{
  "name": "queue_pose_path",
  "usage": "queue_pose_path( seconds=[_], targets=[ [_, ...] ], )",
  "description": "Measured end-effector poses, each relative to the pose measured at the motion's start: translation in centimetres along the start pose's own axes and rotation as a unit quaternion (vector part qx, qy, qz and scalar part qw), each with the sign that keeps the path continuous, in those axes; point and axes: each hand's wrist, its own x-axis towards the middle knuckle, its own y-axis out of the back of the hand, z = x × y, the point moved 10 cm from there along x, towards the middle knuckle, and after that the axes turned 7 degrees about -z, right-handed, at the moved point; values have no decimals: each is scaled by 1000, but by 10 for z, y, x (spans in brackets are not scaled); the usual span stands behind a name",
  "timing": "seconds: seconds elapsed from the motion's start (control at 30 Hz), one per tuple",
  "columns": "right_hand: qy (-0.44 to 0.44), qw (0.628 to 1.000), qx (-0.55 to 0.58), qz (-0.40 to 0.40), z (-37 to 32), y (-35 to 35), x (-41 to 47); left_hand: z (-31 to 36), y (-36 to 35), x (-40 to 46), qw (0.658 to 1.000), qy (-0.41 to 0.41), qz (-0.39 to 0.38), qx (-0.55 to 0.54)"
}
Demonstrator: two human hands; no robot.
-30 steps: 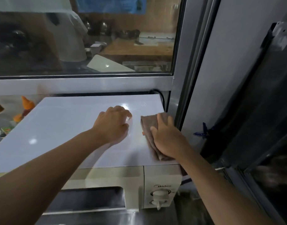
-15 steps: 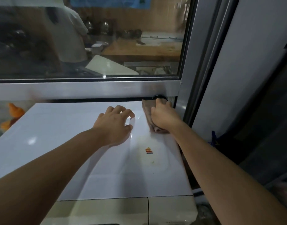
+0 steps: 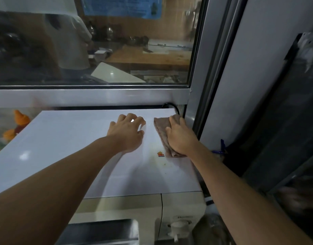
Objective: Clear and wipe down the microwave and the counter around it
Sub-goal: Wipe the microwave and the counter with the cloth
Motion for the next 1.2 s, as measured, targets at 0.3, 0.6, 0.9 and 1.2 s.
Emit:
queue_pose_path(
  seconds=[0.3, 0.6, 0.9, 1.2],
  targets=[
    [-43, 999, 11, 29, -1, -15, -78, 28, 6, -47, 999, -48, -3, 23],
    [-84, 994, -48, 57, -17, -5, -152, 30, 5, -100, 996, -65, -61, 6],
    [-26, 964, 223, 143, -56, 72, -177, 21, 65, -143, 947, -52, -82, -306],
    [57, 936, 342, 59, -128, 86, -167, 6, 110, -178, 835, -13, -22, -550]
  ],
)
